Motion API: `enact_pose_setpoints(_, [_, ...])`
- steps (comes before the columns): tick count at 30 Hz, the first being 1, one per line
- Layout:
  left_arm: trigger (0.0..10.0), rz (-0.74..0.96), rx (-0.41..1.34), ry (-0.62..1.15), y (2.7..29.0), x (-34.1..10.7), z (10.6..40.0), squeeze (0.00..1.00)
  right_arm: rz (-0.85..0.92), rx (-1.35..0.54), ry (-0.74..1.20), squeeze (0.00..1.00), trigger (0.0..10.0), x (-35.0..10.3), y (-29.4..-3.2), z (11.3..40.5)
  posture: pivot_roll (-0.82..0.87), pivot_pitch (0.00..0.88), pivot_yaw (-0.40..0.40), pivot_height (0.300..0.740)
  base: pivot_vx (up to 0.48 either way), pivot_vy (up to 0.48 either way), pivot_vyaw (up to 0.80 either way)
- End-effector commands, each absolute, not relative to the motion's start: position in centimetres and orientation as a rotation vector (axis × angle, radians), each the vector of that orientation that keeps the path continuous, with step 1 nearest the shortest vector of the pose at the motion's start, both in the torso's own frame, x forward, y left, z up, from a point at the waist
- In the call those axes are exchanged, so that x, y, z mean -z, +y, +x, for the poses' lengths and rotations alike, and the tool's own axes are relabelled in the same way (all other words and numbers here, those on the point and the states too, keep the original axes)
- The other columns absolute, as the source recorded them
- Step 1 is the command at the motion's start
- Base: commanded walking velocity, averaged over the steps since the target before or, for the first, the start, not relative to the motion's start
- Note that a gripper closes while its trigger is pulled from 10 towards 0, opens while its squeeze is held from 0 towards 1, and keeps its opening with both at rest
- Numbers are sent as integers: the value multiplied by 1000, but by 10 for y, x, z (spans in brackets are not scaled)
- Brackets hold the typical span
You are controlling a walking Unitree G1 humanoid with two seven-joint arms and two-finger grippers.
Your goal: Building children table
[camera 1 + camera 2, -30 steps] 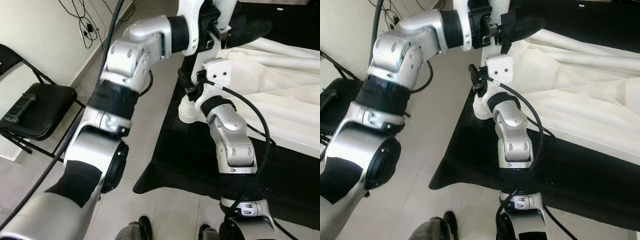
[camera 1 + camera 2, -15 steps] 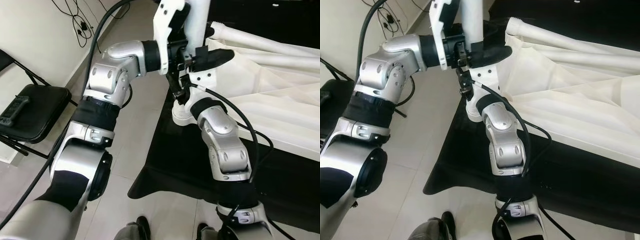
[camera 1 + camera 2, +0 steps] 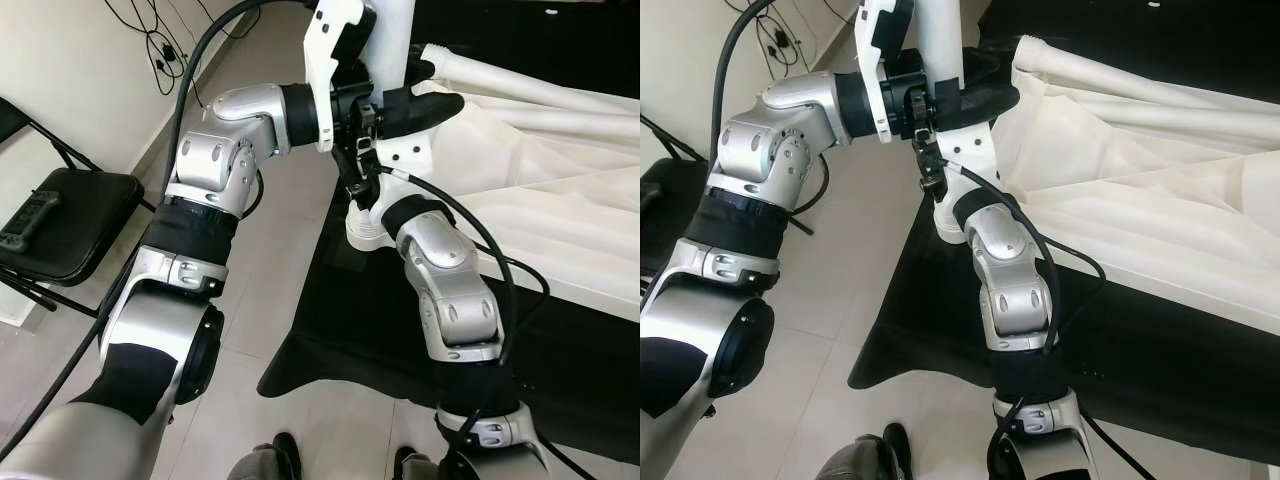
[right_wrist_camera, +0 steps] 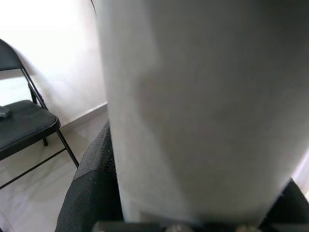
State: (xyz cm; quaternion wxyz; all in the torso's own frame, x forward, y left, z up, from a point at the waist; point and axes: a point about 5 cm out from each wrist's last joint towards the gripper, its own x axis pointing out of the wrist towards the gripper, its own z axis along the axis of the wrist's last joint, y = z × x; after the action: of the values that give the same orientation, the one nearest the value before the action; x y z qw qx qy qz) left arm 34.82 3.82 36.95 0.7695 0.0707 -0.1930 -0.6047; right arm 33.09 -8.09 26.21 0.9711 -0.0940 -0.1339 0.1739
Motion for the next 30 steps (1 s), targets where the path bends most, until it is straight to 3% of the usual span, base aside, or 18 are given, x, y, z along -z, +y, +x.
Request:
enact_pose_setpoints(1, [0, 236, 1275, -388, 40, -365, 352, 0, -225, -492, -120, 0, 0, -231, -58, 327, -46, 234, 65, 740, 0, 0, 0])
enact_pose_setpoints(2, [0, 238, 1267, -391, 40, -365, 353, 0, -227, -502, -119, 0, 0, -231, -57, 327, -45, 235, 64, 740, 0, 0, 0])
enact_pose_setpoints(3, [0, 239, 1258, -395, 40, -366, 354, 0, -235, -512, -122, 0, 10000, -233, -58, 328, -44, 236, 63, 740, 0, 0, 0])
enact_pose_setpoints(5, [0, 239, 1256, -395, 40, -366, 354, 0, -238, -513, -124, 0, 10000, -234, -58, 328, -44, 236, 63, 740, 0, 0, 0])
enact_pose_setpoints(6, [0, 239, 1258, -397, 39, -365, 353, 0, -227, -574, -126, 1000, 10000, -237, -58, 331, -44, 238, 62, 740, 0, 0, 0])
enact_pose_setpoints(11, [0, 241, 1271, -411, 29, -364, 344, 0, -247, -797, -154, 1000, 10000, -251, -65, 344, -42, 243, 58, 740, 0, 0, 0])
enact_pose_setpoints(15, [0, 241, 1278, -419, 24, -364, 339, 0, -325, -862, -170, 1000, 10000, -255, -74, 353, -35, 244, 55, 740, 0, 0, 0])
enact_pose_setpoints(16, [0, 240, 1281, -422, 23, -364, 337, 0, -344, -895, -172, 604, 10000, -257, -78, 357, -29, 247, 55, 740, 0, 0, 0])
enact_pose_setpoints(17, [0, 240, 1281, -422, 23, -364, 337, 0, -344, -895, -172, 604, 10000, -257, -78, 357, -29, 247, 55, 740, 0, 0, 0])
enact_pose_setpoints(18, [0, 239, 1282, -425, 21, -365, 335, 0, -366, -909, -178, 0, 10000, -259, -81, 363, -29, 247, 55, 740, 0, 0, 0])
enact_pose_setpoints(24, [0, 231, 1280, -430, 20, -369, 333, 0, -323, -1067, -182, 0, 10000, -268, -81, 376, -15, 255, 56, 740, 0, 0, 0])
enact_pose_setpoints(30, [0, 219, 1268, -427, 23, -371, 334, 0, -332, -1073, -188, 0, 10000, -275, -80, 387, -5, 259, 51, 740, 0, 0, 0])
